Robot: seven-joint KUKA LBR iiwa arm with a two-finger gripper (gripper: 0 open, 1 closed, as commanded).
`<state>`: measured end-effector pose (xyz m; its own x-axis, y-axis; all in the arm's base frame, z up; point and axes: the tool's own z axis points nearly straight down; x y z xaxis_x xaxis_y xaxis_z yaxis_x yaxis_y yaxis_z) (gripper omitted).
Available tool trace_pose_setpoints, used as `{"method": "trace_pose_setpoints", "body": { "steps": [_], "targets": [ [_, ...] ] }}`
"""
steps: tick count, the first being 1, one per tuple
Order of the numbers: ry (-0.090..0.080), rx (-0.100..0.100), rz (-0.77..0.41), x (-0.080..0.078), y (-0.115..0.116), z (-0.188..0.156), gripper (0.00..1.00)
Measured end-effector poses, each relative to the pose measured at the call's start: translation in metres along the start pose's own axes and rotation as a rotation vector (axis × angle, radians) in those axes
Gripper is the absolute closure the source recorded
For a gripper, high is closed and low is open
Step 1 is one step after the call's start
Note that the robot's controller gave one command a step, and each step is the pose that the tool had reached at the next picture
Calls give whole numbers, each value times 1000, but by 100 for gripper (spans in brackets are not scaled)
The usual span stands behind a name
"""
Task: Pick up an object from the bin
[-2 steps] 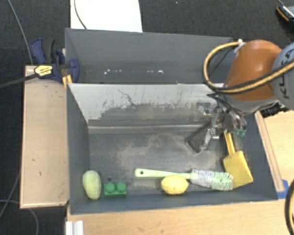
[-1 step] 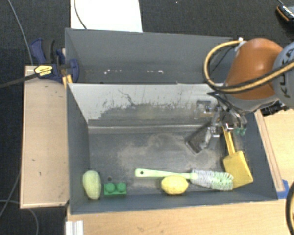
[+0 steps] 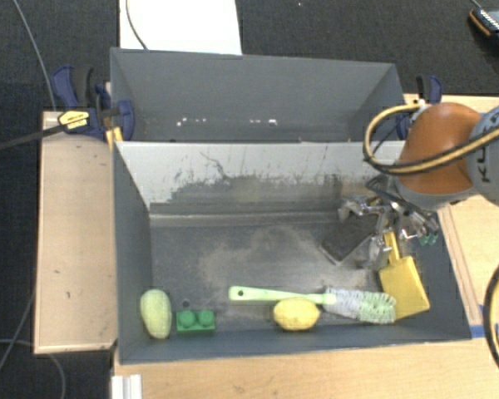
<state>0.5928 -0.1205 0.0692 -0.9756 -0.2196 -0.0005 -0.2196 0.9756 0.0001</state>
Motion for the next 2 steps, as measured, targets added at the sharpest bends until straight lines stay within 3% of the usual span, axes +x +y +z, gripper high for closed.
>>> {"method": "trace_pose_setpoints", "body": {
  "steps": [1, 2],
  "targets": [
    [-12, 2, 295, 2, -4, -51, 0],
    [0, -3, -225, 1, 5, -31, 0]
  ]
}}
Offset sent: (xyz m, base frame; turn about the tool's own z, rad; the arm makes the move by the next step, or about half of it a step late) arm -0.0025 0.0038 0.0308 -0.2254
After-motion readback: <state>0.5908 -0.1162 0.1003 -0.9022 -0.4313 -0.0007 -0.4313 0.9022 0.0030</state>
